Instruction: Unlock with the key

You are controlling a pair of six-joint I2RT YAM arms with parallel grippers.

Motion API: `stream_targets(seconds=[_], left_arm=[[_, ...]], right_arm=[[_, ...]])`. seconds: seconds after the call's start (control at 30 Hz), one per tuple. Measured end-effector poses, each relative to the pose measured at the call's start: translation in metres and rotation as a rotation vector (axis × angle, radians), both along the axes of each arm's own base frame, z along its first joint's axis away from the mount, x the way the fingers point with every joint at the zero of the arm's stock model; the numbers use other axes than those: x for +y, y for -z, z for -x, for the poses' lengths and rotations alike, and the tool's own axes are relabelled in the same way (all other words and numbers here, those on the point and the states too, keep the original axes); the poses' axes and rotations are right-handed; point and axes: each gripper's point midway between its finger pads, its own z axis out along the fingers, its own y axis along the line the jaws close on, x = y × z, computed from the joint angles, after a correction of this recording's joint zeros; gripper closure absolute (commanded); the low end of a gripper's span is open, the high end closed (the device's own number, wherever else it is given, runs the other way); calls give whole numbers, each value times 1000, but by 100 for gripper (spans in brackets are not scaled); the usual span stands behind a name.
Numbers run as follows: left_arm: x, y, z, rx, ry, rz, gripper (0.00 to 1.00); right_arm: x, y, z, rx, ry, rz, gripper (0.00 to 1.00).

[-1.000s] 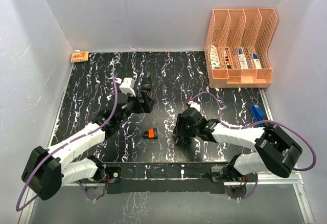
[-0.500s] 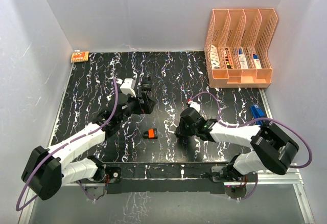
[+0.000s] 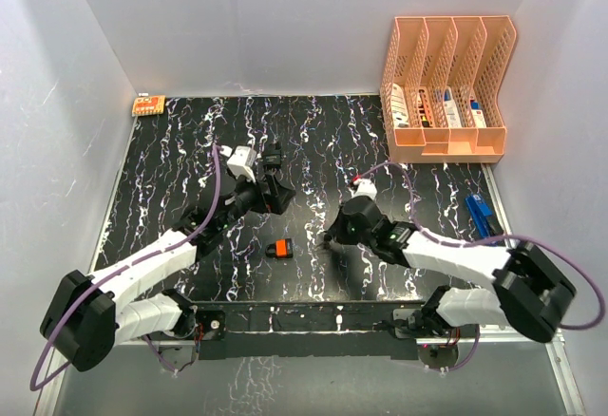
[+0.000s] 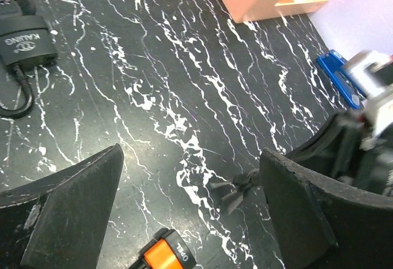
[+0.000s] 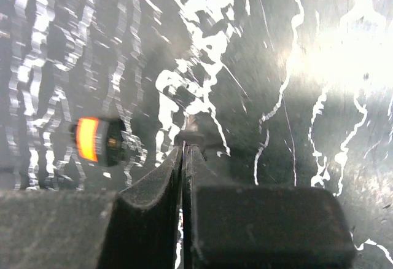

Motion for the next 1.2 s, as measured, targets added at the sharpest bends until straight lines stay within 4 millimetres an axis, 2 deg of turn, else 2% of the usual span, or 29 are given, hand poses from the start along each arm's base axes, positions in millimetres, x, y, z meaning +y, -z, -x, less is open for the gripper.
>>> stream_targets(seconds=[0.17,0.3,0.5,0.87,1.2], left_arm=[[-10,0,7,-14,68,37,12],[-19,-2,16,-39,131,93,16],[-27,11,30,-37,210,129,21],[-40,25,37,-82,318,108,30],[-41,36,31,-227,391,-28,46]], right_arm=[[-1,-66,-17,-223,-5,-87,100],[-7,-91,-23,-323,-10,-82,100],[-11,-108,-30,-387,-15,-45,100],[-2,-137,-37,-442,-60,-52,100],[12,-143,-35,-432,-150,-76,100]])
